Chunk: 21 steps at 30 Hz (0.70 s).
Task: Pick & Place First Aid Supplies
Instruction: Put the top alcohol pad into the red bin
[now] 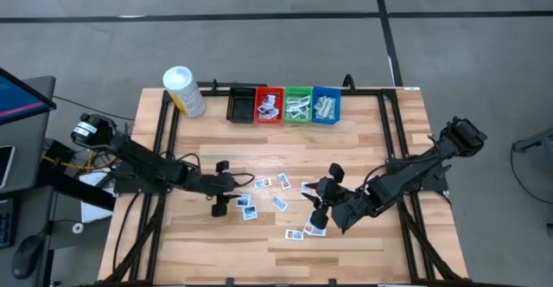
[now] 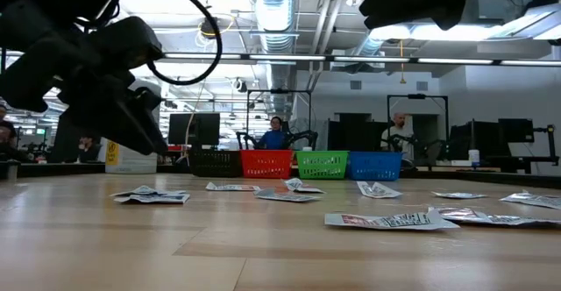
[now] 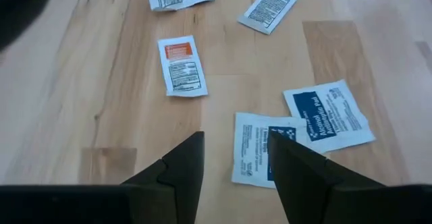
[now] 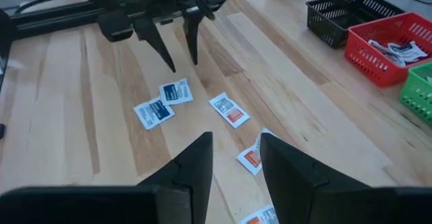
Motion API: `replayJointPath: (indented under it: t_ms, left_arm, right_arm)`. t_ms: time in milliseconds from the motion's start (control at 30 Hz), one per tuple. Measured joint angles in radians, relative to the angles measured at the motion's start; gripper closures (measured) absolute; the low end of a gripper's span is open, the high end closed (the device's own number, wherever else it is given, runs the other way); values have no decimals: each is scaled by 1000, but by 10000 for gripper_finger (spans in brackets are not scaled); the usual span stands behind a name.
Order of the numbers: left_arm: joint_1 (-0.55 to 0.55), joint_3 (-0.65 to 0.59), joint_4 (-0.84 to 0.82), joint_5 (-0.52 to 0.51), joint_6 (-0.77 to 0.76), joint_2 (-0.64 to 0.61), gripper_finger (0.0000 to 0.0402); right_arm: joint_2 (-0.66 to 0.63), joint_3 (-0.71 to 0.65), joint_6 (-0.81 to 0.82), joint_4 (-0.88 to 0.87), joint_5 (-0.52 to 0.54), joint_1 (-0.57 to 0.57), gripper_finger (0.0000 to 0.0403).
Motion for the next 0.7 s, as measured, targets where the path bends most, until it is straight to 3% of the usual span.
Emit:
replayJointPath:
  t_ms: [133, 300, 533, 700]
  left_arm:
    - [0, 0, 8, 26, 31, 28, 238]
    - [0, 0, 68, 73, 26, 147, 238]
    - [0, 4, 146, 62, -48, 248, 238]
    - [0, 5, 145, 64, -49, 260, 263]
  right_arm:
    - [0, 0, 1, -19, 0, 0, 285]
    - [0, 0, 1, -19, 0, -1, 285]
    - [0, 0, 2, -18, 0, -2, 285]
    - [0, 0, 8, -18, -2, -2, 285]
